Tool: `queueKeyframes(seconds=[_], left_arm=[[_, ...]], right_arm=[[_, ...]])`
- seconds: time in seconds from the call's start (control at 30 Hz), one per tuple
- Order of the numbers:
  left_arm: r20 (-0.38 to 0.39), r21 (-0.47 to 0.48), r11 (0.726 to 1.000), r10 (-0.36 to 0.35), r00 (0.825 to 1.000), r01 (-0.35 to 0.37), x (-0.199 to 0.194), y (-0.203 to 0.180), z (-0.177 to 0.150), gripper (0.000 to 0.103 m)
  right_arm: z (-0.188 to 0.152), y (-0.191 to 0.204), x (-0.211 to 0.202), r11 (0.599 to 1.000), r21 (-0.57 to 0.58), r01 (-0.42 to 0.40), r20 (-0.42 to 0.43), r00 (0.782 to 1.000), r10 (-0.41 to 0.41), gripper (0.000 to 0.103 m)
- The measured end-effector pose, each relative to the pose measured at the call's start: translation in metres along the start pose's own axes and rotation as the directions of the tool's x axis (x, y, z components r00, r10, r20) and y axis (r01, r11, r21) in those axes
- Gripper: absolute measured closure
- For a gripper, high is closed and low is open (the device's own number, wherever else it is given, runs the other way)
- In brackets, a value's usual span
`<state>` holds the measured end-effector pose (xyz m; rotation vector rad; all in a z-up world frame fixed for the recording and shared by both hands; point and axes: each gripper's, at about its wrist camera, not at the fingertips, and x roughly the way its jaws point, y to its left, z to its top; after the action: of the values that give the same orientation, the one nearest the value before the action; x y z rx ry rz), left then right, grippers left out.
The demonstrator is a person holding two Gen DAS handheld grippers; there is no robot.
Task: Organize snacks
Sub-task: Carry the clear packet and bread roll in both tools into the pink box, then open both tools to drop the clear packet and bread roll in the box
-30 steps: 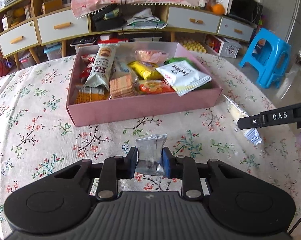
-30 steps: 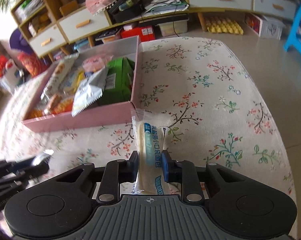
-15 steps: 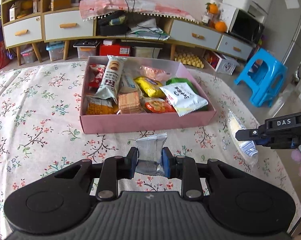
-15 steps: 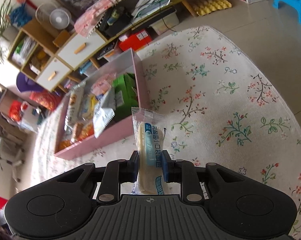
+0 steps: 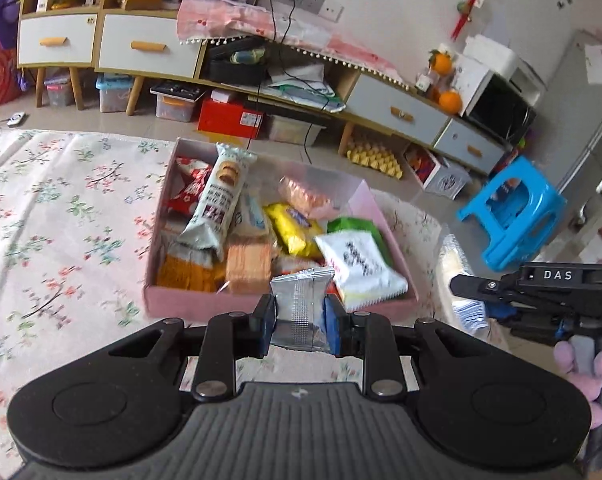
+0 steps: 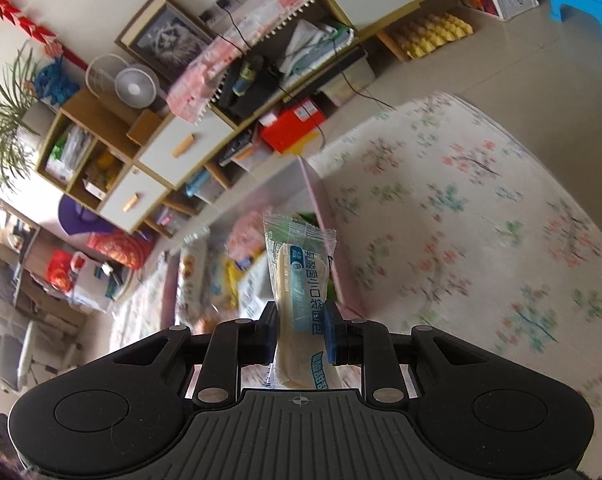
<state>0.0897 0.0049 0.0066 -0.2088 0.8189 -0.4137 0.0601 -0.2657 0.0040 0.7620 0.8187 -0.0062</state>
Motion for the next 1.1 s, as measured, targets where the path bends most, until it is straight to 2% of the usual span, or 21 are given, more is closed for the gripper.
queueKeyframes(seconds=[0.17,0.37,0.53,0.8,0.9,0.93,1.0,1.03,1.1], left_arm=[[0.039,-0.008,1.0,0.002,0.999,-0.002,0.013,0.004,0.005,0.079],[0.048,-0.075,0.997,0.023,0.999,-0.019,0.027,0.016,0.012,0.079],[0.051,-0.099,0.995,0.024,0.998,-0.019,0.032,0.019,0.014,0.079],[0.052,-0.067,0.997,0.034,0.998,-0.03,0.034,0.022,0.012,0.079],[0.056,-0.067,0.998,0.024,0.998,-0.02,0.036,0.023,0.013,0.078],[0.057,-0.063,0.998,0.025,0.998,-0.021,0.037,0.022,0.013,0.077],[0.072,-0.051,0.998,0.046,0.996,-0.042,0.035,0.02,0.013,0.068],[0.076,-0.047,0.998,0.055,0.996,-0.051,0.035,0.018,0.013,0.066],[0.075,-0.038,0.997,0.072,0.995,-0.069,0.035,0.017,0.013,0.055]], right_arm=[[0.014,0.006,0.021,0.999,0.001,-0.036,0.016,0.999,0.036,0.081],[0.023,0.01,0.045,0.992,0.02,-0.124,-0.002,0.992,0.124,0.081],[0.022,0.015,0.058,0.987,0.008,-0.158,-0.004,0.987,0.158,0.081],[0.016,0.019,0.074,0.976,0.013,-0.219,-0.014,0.976,0.219,0.081],[0.015,0.022,0.077,0.967,-0.001,-0.253,0.003,0.967,0.253,0.076],[0.014,0.022,0.076,0.965,-0.006,-0.262,0.008,0.965,0.262,0.07],[0.013,0.025,0.074,0.966,-0.024,-0.257,0.004,0.966,0.257,0.064],[0.013,0.025,0.073,0.968,-0.035,-0.247,0.004,0.969,0.248,0.062],[0.014,0.024,0.072,0.972,-0.038,-0.232,0.001,0.973,0.232,0.062]])
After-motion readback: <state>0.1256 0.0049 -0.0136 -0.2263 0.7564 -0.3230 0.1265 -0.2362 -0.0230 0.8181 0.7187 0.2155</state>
